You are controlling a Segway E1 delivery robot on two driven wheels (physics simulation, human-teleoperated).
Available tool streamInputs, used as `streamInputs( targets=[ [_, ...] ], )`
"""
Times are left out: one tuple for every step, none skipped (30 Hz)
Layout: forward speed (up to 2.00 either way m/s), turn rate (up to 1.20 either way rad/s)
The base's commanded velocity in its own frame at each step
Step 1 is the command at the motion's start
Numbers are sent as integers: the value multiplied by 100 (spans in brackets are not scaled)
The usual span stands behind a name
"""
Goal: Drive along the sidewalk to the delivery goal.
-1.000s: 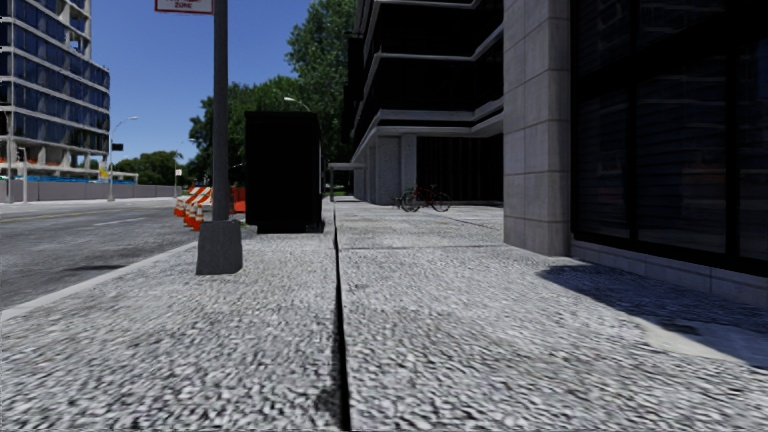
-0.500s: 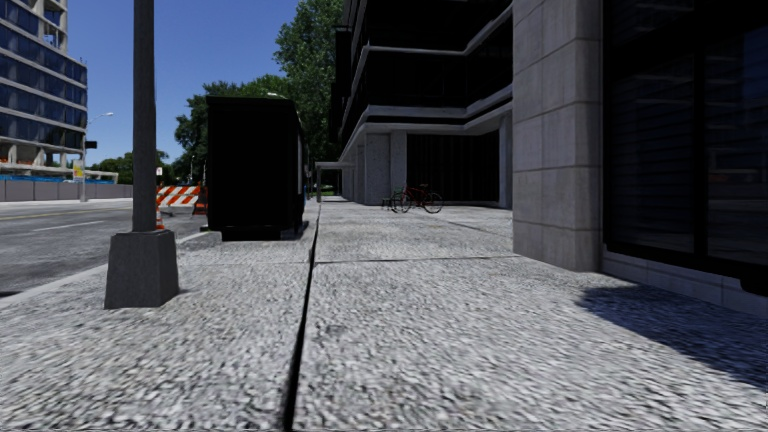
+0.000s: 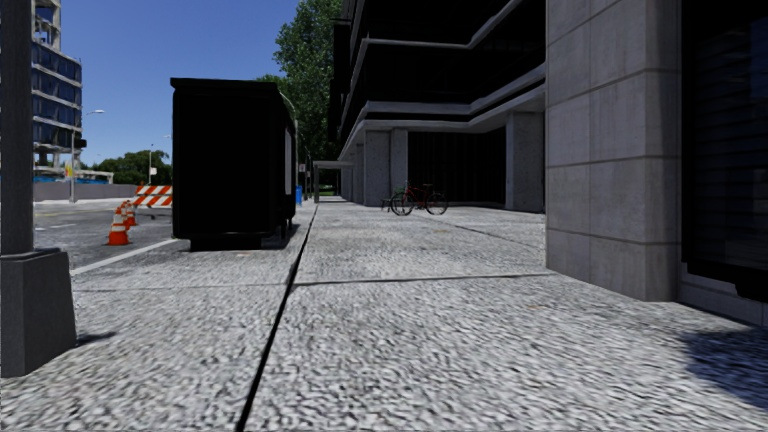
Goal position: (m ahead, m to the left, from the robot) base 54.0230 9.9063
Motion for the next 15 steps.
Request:
streamInputs(
  targets=[
    [200, 0],
    [200, 0],
    [200, 0],
    [200, 0],
    [200, 0],
    [200, 0],
    [200, 0],
    [200, 0],
    [200, 0],
    [200, 0],
    [200, 0],
    [200, 0],
    [200, 0],
    [200, 0],
    [200, 0]
  ],
)
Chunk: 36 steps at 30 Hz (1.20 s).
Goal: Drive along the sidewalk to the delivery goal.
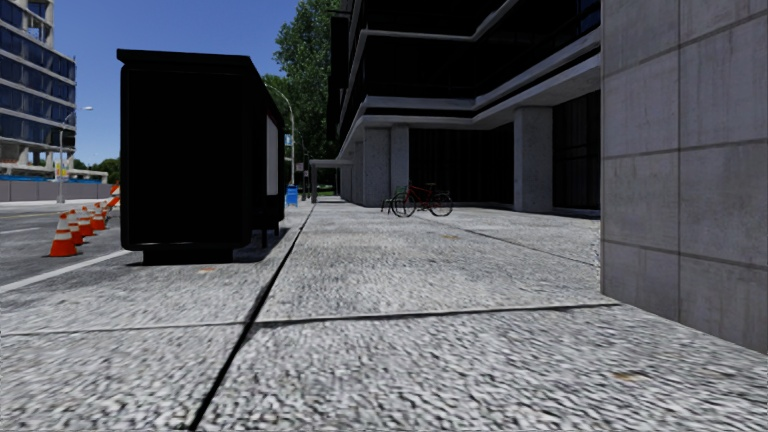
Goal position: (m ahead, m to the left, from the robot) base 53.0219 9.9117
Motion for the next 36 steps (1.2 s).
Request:
streamInputs(
  targets=[
    [200, 0],
    [200, 0],
    [200, 0],
    [200, 0],
    [200, 0],
    [200, 0],
    [200, 0],
    [200, 0],
    [200, 0],
    [200, 0],
    [200, 0],
    [200, 0],
    [200, 0],
    [200, 0],
    [200, 0],
    [200, 0],
    [200, 0],
    [200, 0],
    [200, 0],
    [200, 0],
    [200, 0],
    [200, 0],
    [200, 0],
    [200, 0],
    [200, 6],
    [200, 6],
    [200, 11],
    [200, 20],
    [200, 26],
    [200, 26],
    [200, 30],
    [200, 31],
    [200, 31],
    [200, 31],
    [200, 31],
    [200, 31]
  ],
)
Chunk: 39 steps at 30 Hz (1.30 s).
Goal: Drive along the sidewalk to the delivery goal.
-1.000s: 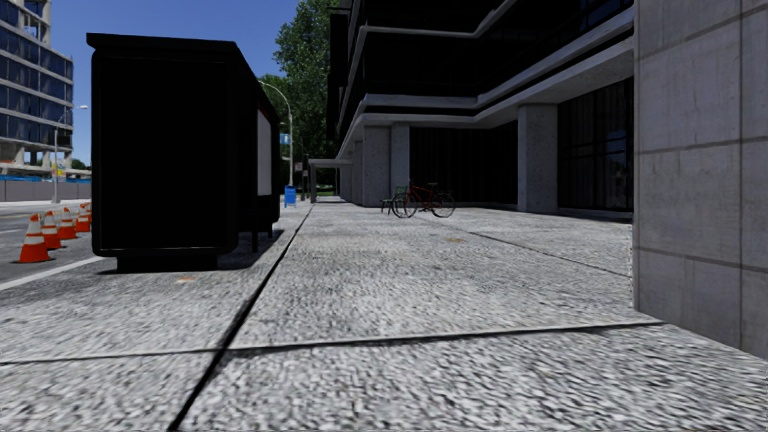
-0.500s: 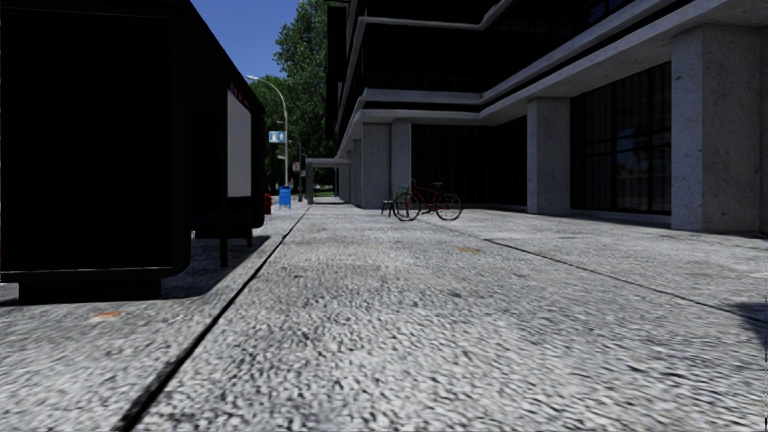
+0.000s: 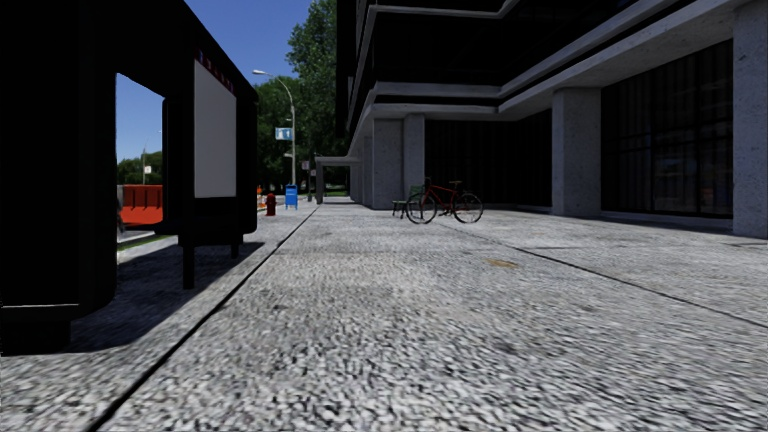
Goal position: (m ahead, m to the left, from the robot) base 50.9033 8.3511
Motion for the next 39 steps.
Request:
streamInputs(
  targets=[
    [200, 31],
    [200, 31],
    [200, 31],
    [200, 31],
    [200, 31],
    [200, 31],
    [200, 31],
    [200, 31],
    [200, 31],
    [200, 31],
    [200, 31],
    [200, 31],
    [200, 31],
    [200, 31],
    [200, 31],
    [200, 31],
    [200, 27],
    [200, 0],
    [200, 0],
    [200, 0],
    [200, 0],
    [200, 0],
    [200, 0],
    [200, 0],
    [200, 0],
    [200, 0],
    [200, 0],
    [200, 0],
    [200, 0],
    [200, 0],
    [200, 0],
    [200, 0],
    [200, 0],
    [200, 0],
    [200, 0],
    [200, 0],
    [200, 0],
    [200, 0],
    [200, 0]
  ],
)
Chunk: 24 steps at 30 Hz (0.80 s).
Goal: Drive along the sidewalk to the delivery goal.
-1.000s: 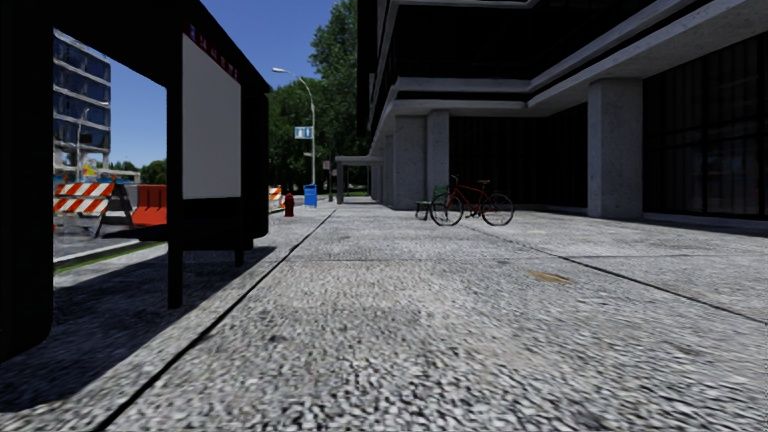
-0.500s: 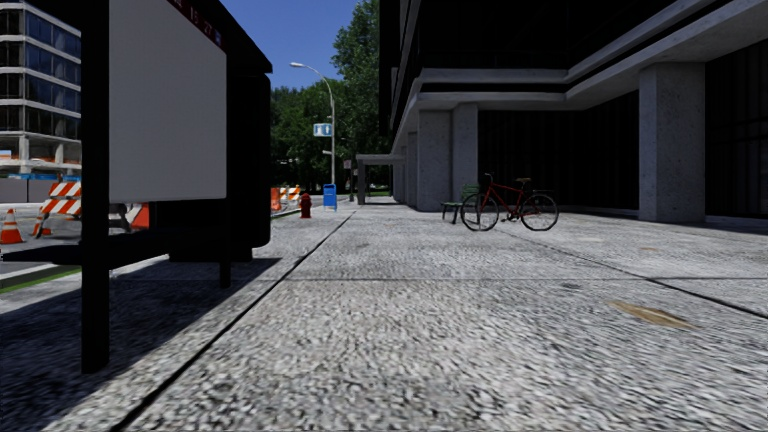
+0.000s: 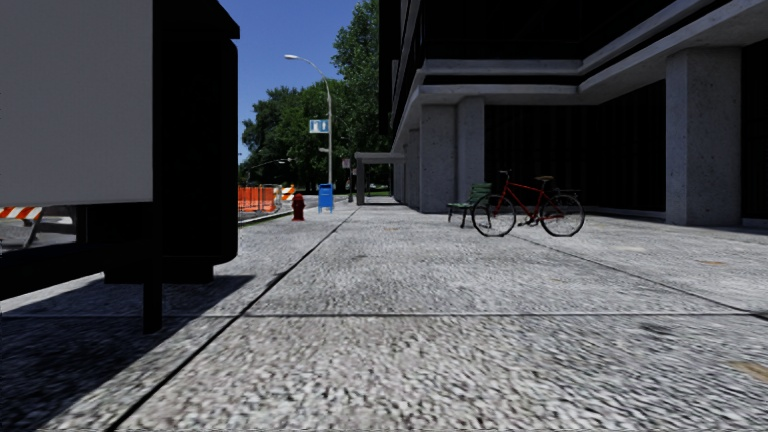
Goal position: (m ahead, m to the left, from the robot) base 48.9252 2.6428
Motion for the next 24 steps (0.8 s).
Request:
streamInputs(
  targets=[
    [200, 0],
    [200, 0],
    [200, 0],
    [200, 0],
    [200, 0],
    [200, 0],
    [200, 0],
    [200, 0],
    [200, 0],
    [200, 0],
    [200, 0],
    [200, 0],
    [200, 0],
    [200, 0],
    [200, 0],
    [200, 0],
    [200, 0],
    [200, 0],
    [200, 0],
    [200, 0],
    [200, 0],
    [200, 0],
    [200, 0],
    [200, 0]
  ],
)
